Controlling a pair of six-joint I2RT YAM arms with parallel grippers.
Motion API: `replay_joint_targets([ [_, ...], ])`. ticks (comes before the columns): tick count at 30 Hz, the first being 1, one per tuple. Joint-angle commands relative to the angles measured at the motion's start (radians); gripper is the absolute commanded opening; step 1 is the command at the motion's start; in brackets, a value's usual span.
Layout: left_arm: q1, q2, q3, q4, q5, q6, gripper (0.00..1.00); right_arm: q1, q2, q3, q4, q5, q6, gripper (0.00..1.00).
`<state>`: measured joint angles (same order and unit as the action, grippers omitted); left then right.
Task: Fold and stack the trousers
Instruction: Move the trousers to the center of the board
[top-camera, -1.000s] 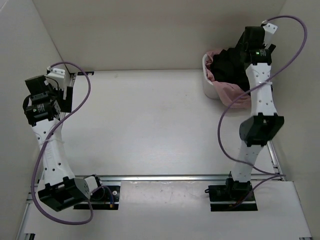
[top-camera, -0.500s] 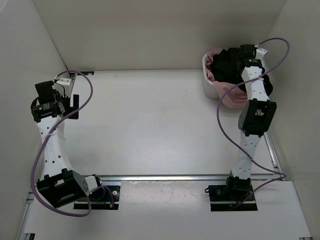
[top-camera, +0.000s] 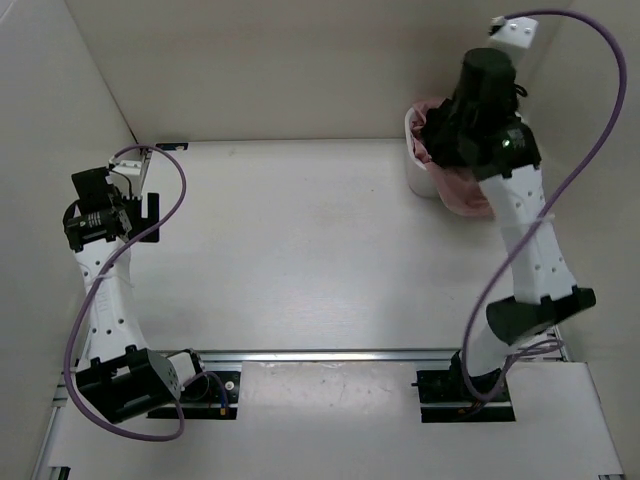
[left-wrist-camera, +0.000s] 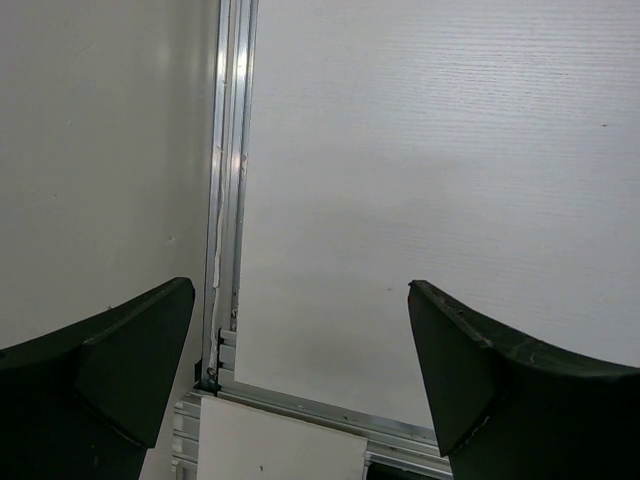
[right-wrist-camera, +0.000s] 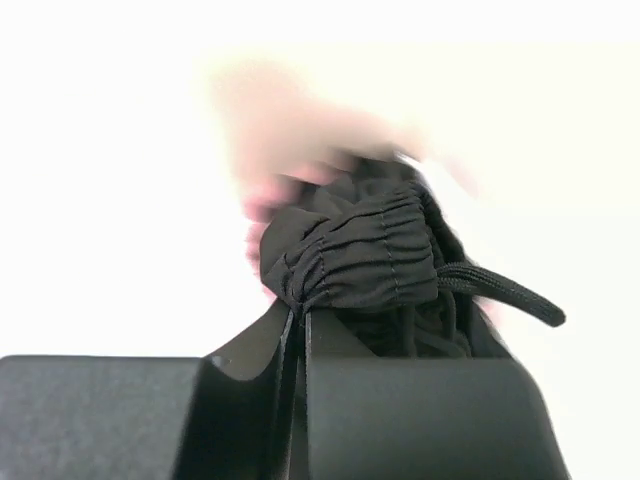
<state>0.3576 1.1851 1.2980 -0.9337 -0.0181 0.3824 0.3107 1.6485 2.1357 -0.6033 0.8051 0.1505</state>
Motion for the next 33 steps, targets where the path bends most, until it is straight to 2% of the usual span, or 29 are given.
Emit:
replay_joint_targets([
  [1,-0.003,-0.055,-0.008,0.009,0.009,-0.02,1.0,0.291,-0.09,0.052,0.195,0.176,-0.149,0.0],
  [2,-0.003,-0.064,-0.008,0.0,0.009,-0.02,1.0,0.362,-0.09,0.081,0.233,0.198,-0.198,0.0],
  [3,-0.003,-0.073,-0.008,-0.001,0.009,-0.02,1.0,0.487,-0.081,0.098,0.317,0.216,-0.228,0.0],
  [5,-0.003,-0.073,-0.008,-0.01,0.009,-0.02,1.0,0.617,-0.058,0.154,0.379,0.227,-0.261,0.0],
  [8,-0.003,-0.085,0.015,-0.01,0.009,-0.011,1.0,0.723,0.008,0.211,0.404,0.186,-0.229,0.0],
  [13,-0.003,-0.114,0.037,-0.019,0.009,-0.011,1.0,0.823,0.057,0.23,0.404,0.125,-0.066,0.0],
  [17,-0.003,-0.114,0.047,-0.019,0.009,-0.002,1.0,0.866,0.068,0.273,0.457,-0.07,-0.008,0.0],
  [21,-0.003,-0.104,0.067,-0.019,-0.003,-0.002,1.0,1.016,0.166,0.417,0.664,-0.289,-0.251,0.0],
  [22,-0.003,-0.104,0.067,-0.019,-0.016,-0.002,1.0,1.098,0.178,0.435,0.695,-0.364,-0.423,0.0],
  [24,-0.003,-0.093,0.076,-0.019,-0.016,-0.013,1.0,1.168,0.189,0.403,0.769,-0.47,-0.555,0.0],
  [26,-0.003,-0.093,0.076,-0.019,-0.025,-0.013,1.0,1.183,0.18,0.377,0.79,-0.471,-0.563,0.0],
  [29,-0.003,-0.093,0.076,-0.019,-0.034,-0.013,1.0,1.133,0.168,0.336,0.78,-0.352,-0.539,0.0],
  [32,-0.003,-0.102,0.076,-0.019,-0.034,-0.013,1.0,1.073,0.116,0.236,0.693,-0.256,-0.447,0.0],
  [33,-0.003,-0.102,0.076,-0.019,-0.034,-0.013,1.0,1.055,0.1,0.202,0.615,-0.218,-0.401,0.0],
])
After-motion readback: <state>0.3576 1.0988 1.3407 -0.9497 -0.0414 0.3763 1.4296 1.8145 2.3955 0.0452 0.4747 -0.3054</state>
